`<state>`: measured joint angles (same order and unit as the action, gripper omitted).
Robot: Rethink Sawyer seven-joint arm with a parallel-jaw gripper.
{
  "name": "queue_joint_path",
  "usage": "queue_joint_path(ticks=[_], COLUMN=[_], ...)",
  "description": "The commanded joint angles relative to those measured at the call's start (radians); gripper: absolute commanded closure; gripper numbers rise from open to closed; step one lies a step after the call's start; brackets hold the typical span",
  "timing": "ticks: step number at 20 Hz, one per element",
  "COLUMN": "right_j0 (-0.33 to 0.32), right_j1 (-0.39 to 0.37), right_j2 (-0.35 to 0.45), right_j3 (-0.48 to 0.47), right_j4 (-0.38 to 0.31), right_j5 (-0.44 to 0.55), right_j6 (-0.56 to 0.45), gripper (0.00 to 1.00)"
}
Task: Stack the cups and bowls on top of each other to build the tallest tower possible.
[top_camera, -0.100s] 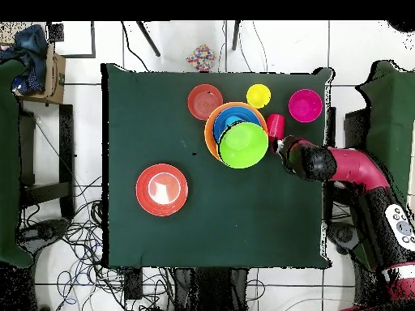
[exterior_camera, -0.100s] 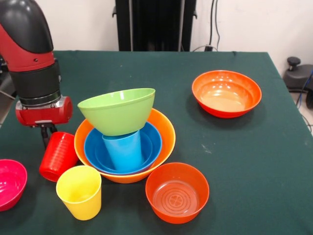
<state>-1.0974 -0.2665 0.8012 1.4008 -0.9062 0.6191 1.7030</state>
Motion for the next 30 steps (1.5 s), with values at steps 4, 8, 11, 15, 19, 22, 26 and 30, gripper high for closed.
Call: queue_joint_path(ticks=[4,8,11,15,19,22,26,30], right_j0=[0.034,-0.002,-0.032,-0.055,-0.069,-0.072,-0.067,-0.078], right_j1=[-0.018,-0.032,-0.066,-0.11,-0.139,-0.155,-0.161,-0.176], right_j2=[-0.023,0.013,0.046,0.076,0.1,0.11,0.106,0.124], right_j3=[0.029,0.066,0.103,0.142,0.162,0.168,0.161,0.174], right_j4=[-0.051,-0.011,0.045,0.096,0.143,0.171,0.19,0.219], right_j5=[0.017,0.048,0.123,0.183,0.247,0.297,0.353,0.383], right_j6=[-0.287,-0.34,-0.391,-0.411,-0.429,-0.442,-0.462,-0.475], gripper=[1.0,1.0,1.0,1.0,1.0,1.0,1.0,1.0])
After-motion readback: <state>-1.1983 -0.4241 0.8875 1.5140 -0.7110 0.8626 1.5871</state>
